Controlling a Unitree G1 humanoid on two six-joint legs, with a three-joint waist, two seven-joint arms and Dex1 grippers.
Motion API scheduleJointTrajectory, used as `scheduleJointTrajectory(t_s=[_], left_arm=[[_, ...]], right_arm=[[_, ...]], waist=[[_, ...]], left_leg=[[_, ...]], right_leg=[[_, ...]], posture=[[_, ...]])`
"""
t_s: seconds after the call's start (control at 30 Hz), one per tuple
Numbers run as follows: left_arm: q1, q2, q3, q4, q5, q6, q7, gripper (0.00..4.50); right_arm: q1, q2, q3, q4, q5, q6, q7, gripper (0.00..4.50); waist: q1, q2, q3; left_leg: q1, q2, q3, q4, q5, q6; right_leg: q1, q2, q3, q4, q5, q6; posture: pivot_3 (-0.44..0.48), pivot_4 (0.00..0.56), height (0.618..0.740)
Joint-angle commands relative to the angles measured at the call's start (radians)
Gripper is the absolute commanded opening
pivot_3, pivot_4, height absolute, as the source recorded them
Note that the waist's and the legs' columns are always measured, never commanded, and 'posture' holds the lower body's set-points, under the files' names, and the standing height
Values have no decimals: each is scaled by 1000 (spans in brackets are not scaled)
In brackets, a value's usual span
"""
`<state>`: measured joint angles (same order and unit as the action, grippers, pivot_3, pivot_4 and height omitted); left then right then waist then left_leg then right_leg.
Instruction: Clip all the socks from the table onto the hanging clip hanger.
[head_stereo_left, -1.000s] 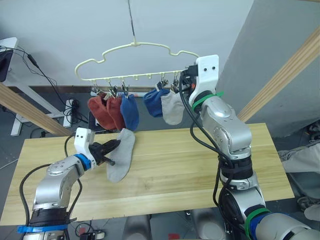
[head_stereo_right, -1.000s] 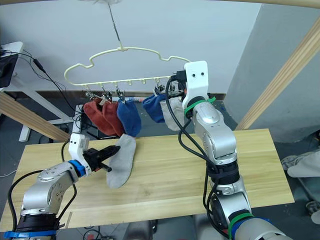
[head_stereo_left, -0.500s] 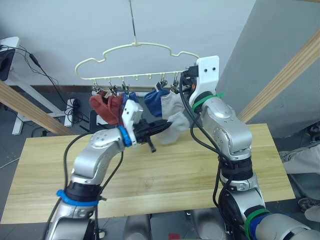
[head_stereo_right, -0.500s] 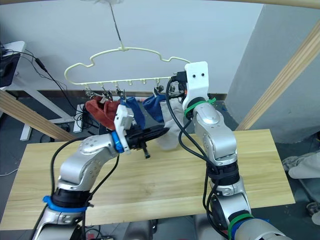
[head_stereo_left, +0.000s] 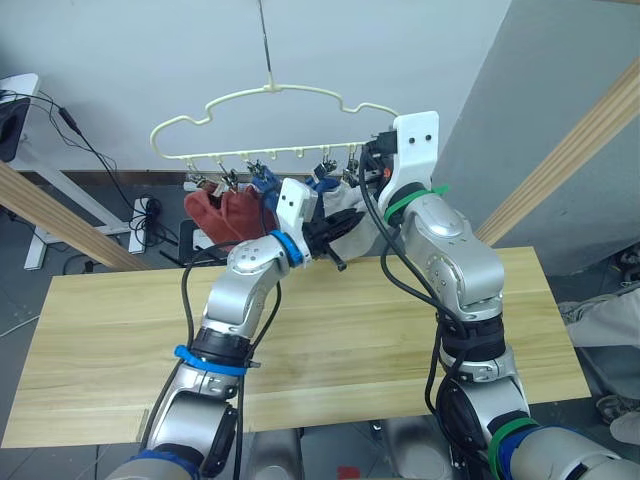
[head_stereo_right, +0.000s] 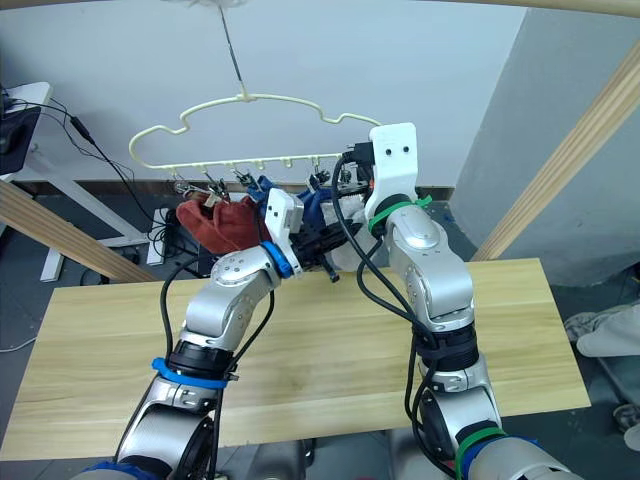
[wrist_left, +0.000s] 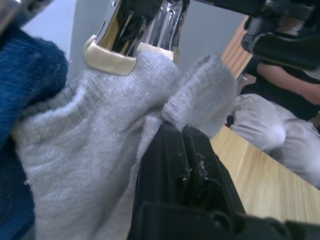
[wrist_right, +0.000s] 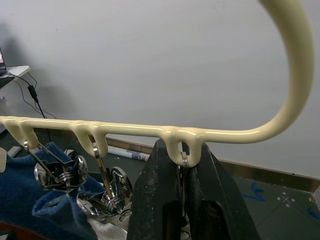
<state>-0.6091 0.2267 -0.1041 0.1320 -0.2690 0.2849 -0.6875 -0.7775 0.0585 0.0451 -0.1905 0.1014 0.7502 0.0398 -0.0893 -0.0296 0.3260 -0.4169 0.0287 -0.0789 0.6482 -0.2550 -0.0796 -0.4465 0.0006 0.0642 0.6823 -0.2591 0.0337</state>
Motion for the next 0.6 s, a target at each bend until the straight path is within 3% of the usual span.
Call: scheduleJointTrajectory(t_s=[0.03, 0.6], left_arm=[[-16, -11, 11, -4, 3, -23, 13, 35], [-56, -44, 62, 31, -21, 96, 111, 35]], right_arm=[[-21, 7, 4, -52, 7, -18, -2, 0], [-23, 5, -3, -59, 6, -18, -6, 0]], waist=[[1, 0, 0], [1, 0, 0]], left_leg=[[0, 0, 0, 0, 0, 0], [0, -1, 0, 1, 0, 0]], right_leg=[[0, 0, 0, 0, 0, 0], [0, -1, 0, 0, 0, 0]], posture=[[-97, 316, 735], [-110, 312, 735]])
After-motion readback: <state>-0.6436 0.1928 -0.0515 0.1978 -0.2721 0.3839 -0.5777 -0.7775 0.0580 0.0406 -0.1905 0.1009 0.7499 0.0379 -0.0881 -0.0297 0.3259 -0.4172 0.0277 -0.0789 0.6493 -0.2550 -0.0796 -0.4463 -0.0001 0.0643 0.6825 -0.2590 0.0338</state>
